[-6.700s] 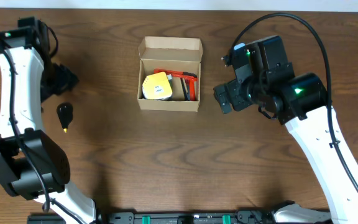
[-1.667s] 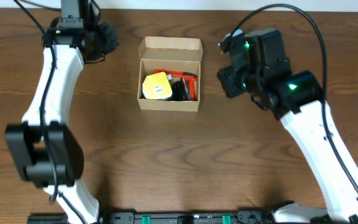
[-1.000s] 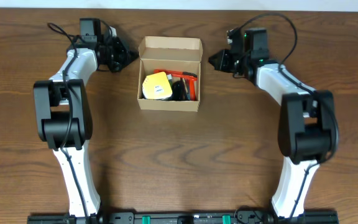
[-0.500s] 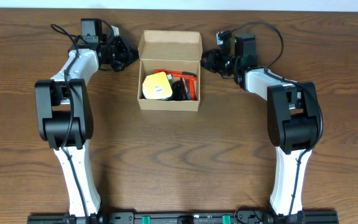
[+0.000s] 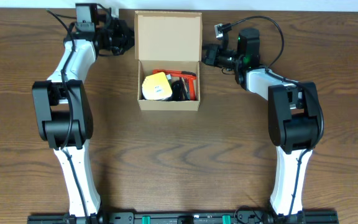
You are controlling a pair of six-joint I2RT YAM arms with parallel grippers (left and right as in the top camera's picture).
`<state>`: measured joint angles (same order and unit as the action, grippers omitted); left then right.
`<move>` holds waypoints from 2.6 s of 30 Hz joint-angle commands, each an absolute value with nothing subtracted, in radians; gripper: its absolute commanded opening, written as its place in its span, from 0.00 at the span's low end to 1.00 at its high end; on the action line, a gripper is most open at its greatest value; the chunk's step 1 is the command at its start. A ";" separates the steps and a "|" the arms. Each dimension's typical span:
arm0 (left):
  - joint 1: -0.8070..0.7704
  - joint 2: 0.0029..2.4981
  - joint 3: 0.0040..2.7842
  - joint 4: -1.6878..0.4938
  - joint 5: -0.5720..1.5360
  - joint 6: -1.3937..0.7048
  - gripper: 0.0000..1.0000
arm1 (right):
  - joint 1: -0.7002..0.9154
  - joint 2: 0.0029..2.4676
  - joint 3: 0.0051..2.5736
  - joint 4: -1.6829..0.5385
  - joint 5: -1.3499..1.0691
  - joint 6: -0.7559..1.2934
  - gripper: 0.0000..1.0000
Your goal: Pack container
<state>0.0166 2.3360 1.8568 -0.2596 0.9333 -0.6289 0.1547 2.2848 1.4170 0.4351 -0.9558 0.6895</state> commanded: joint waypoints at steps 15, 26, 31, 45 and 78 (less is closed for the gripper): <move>0.015 2.166 1.916 -0.396 1.014 -0.318 0.05 | 0.106 2.280 1.534 0.480 -1.237 0.691 0.02; 0.003 2.034 1.916 -0.723 0.888 -0.034 0.06 | 0.119 2.213 1.541 0.359 -1.292 0.672 0.01; -0.008 2.006 1.916 -0.912 0.794 0.081 0.06 | 0.143 2.191 1.541 0.200 -1.291 0.583 0.01; -0.038 1.954 1.916 -1.210 0.562 0.161 0.06 | 0.220 1.994 1.541 -0.461 -0.996 0.125 0.02; -0.131 1.935 1.556 -1.026 0.515 0.075 0.06 | 0.346 1.879 1.395 -0.762 -0.546 -0.067 0.02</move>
<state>-0.1261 1.9488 1.5681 -1.0153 0.5365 0.1146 0.3584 1.8969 1.4082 -0.7589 -0.6037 -0.0662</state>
